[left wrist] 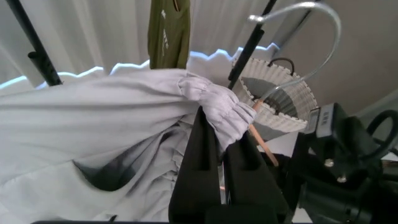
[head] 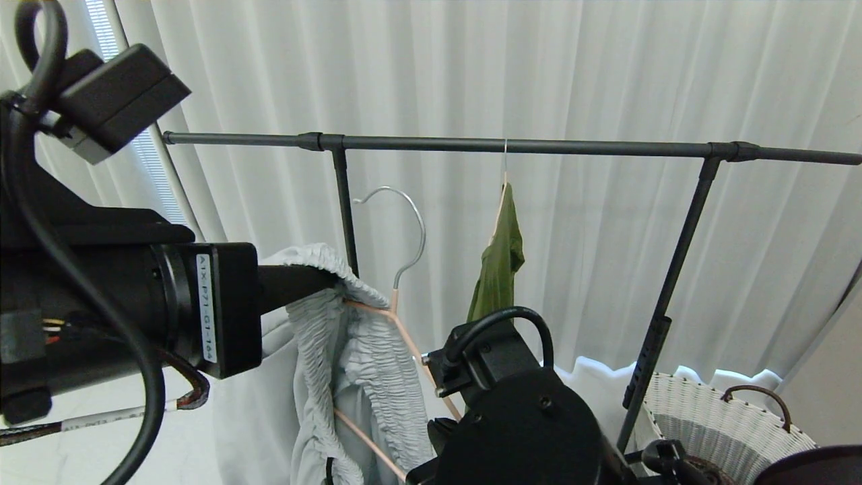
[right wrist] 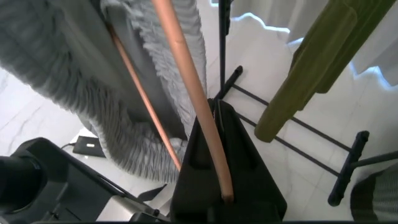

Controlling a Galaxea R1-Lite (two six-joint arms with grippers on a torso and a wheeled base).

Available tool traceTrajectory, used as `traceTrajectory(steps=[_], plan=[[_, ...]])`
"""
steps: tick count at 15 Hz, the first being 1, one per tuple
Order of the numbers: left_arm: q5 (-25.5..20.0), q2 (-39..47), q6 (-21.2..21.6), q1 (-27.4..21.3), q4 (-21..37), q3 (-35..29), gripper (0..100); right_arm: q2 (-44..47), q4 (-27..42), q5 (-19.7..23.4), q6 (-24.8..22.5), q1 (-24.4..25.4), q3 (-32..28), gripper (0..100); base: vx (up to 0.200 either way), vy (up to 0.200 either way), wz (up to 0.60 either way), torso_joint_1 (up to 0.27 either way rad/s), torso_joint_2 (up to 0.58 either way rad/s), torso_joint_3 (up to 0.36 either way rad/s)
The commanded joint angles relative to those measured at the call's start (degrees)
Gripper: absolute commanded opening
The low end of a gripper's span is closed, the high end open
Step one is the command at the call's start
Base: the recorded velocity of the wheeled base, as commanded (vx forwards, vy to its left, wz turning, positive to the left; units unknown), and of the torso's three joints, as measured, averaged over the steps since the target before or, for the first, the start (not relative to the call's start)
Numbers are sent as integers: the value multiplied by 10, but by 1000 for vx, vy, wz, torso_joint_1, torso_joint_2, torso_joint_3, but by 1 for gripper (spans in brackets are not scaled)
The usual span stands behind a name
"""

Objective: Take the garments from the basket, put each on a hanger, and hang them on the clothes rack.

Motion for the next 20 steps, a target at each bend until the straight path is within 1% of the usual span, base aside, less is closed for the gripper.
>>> traceTrajectory(steps=[1, 5, 9, 10, 11, 12, 14, 18, 20], plan=[[1, 0, 1, -1, 0, 4, 0, -6, -14, -5, -2, 2, 0, 0, 0, 0, 0, 0, 0, 0], [1, -1, 6, -32, 0, 15, 0, -5, -56, -7, -24, 1, 1, 0, 0, 0, 0, 0, 0, 0], [3, -7, 6, -32, 0, 19, 0, -8, -74, -19, -27, 1, 1, 0, 0, 0, 0, 0, 0, 0], [3, -7, 6, -32, 0, 20, 100, -12, -79, -19, -30, 1, 2, 0, 0, 0, 0, 0, 0, 0], [3, -7, 6, -32, 0, 20, 100, -12, -79, -19, -31, 1, 2, 0, 0, 0, 0, 0, 0, 0], [3, -7, 6, -32, 0, 23, 100, -13, -100, -20, -32, 1, 3, 0, 0, 0, 0, 0, 0, 0], [3, -10, 13, -32, -1, 31, 100, -13, -116, -20, -39, 1, 4, 0, 0, 0, 0, 0, 0, 0], [6, -39, 26, -32, -2, 66, 100, -14, -154, -20, -56, -5, 6, 0, 0, 0, 0, 0, 0, 0], [7, -60, 36, -32, -2, 87, 100, -18, -161, -21, -66, -11, 9, 0, 0, 0, 0, 0, 0, 0]])
